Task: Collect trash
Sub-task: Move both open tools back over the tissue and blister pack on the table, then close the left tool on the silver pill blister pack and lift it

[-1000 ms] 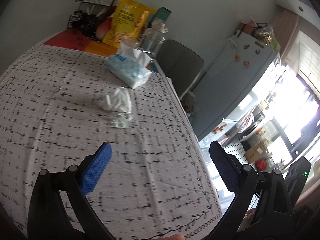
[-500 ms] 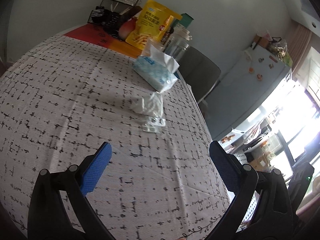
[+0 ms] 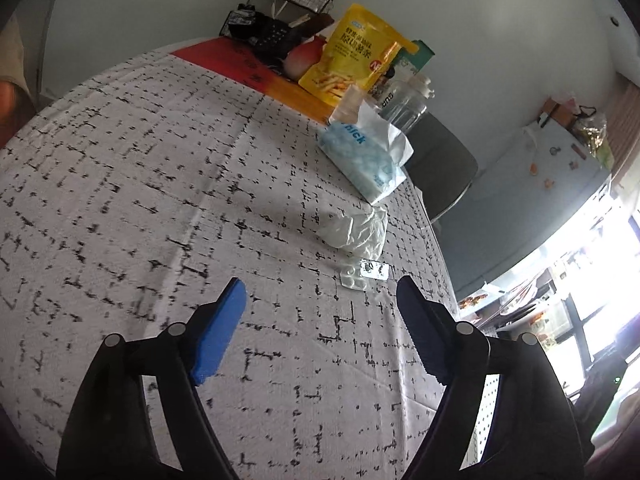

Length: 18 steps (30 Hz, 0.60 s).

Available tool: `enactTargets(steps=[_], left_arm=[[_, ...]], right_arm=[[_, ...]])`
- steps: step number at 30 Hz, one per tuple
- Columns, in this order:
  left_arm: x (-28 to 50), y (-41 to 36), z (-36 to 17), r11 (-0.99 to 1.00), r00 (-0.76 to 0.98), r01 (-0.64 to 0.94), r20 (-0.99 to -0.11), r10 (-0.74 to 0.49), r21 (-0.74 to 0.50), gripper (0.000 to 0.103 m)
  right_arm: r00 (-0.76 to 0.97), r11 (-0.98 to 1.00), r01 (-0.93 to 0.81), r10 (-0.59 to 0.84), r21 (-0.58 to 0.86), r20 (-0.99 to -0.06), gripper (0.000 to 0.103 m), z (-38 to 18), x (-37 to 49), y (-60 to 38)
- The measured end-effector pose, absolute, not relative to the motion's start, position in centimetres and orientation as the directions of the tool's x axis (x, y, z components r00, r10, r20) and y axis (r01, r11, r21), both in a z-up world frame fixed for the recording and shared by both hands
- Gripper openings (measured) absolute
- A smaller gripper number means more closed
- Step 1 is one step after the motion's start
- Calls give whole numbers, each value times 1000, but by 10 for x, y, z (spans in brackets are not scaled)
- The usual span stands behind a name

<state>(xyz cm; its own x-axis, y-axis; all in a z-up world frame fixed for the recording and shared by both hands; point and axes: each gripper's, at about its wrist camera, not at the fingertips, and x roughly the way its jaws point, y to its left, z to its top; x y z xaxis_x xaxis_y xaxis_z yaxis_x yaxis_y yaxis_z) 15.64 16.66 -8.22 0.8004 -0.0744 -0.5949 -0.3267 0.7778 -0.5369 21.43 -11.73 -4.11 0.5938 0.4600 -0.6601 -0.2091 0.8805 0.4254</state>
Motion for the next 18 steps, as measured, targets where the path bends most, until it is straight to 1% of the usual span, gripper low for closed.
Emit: enactTargets(steps=[4,7,13,18], left_arm=[[178,153,-79,791,787,-319,-611,-85,-522,74],[198,139,-78,811,773,-322,-630,-72,-488,74],[242,112,-92,854,703,-355,-711,-24,-381,74],[270,94,-101,873,680,-359,-733,3,-330,74]], right_arm=[[588,875,-208,470,438,-658,95,-41,224,-121],[587,867,-208,480,452,-651,95,-40,234,-126],[585,854,-187,494,486,-643,95,-46,253,-143],[565,864,-157,476,478,-674,95,-60,273,-154]])
